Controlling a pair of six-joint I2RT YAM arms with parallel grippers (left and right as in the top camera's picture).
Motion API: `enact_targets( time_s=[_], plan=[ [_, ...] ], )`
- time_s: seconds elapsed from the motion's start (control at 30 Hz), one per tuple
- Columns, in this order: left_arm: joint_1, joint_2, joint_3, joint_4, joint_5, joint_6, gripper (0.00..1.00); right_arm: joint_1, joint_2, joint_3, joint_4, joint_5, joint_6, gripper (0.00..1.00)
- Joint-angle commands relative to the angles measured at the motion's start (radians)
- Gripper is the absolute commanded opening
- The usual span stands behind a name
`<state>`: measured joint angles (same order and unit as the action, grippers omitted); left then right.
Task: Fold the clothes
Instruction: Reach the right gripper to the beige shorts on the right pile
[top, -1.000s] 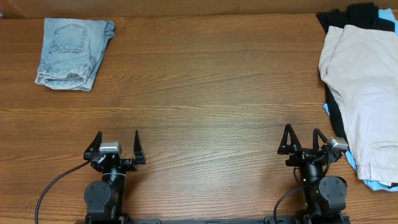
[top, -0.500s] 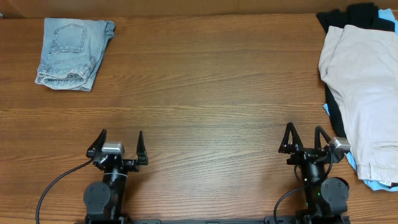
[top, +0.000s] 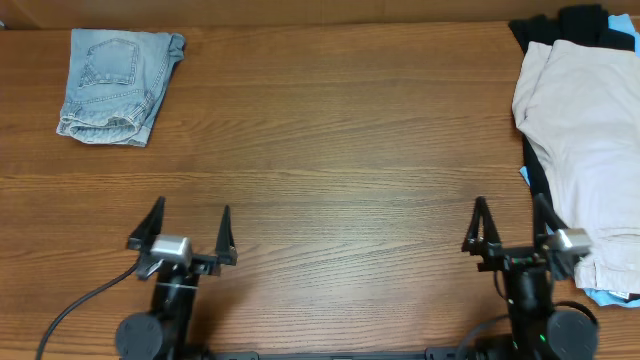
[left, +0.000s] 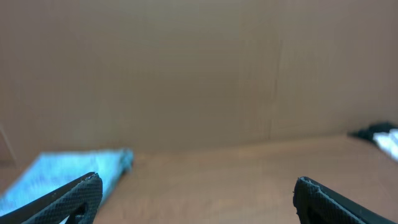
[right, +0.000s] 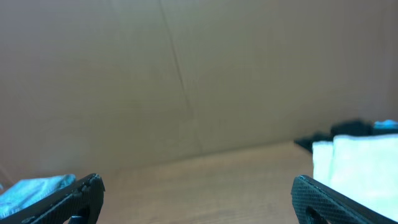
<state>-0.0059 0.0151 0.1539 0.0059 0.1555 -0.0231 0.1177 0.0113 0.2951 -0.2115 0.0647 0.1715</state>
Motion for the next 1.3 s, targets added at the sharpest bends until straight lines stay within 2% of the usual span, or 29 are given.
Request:
enact_targets(
  time_s=[0.0,0.13,0.33,0.53,0.7,0.9,1.0,1.13,1.27],
  plan=[
    [0.006,0.021,0.133,-0.014,0.024,0.001,1.00,-0.004,0.024,0.148,-0.049,-0.007,-0.049,1.00],
    [0.006,0.106,0.244,-0.056,0.058,0.001,1.00,-0.004,0.103,0.284,-0.136,-0.007,-0.049,1.00],
    [0.006,0.339,0.451,-0.150,0.134,0.002,1.00,-0.004,0.338,0.544,-0.328,-0.016,-0.045,1.00],
    [0.006,0.638,0.709,-0.327,0.270,0.056,1.00,-0.004,0.661,0.850,-0.616,-0.034,-0.042,1.00],
    [0.006,0.822,0.856,-0.454,0.289,0.097,1.00,-0.004,0.946,1.073,-0.832,-0.033,-0.050,1.00],
    [0.006,0.969,0.864,-0.474,0.289,0.113,1.00,-0.008,1.193,1.116,-0.809,0.012,-0.039,1.00],
    [0.006,1.039,0.864,-0.509,0.284,0.113,1.00,-0.048,1.311,1.116,-0.762,0.025,0.034,1.00],
    [0.005,1.107,0.864,-0.506,0.299,0.112,1.00,-0.183,1.415,1.116,-0.747,0.031,0.169,1.00],
    [0.005,1.143,0.864,-0.499,0.303,0.109,1.00,-0.395,1.475,1.116,-0.747,0.031,0.253,1.00]
  ],
)
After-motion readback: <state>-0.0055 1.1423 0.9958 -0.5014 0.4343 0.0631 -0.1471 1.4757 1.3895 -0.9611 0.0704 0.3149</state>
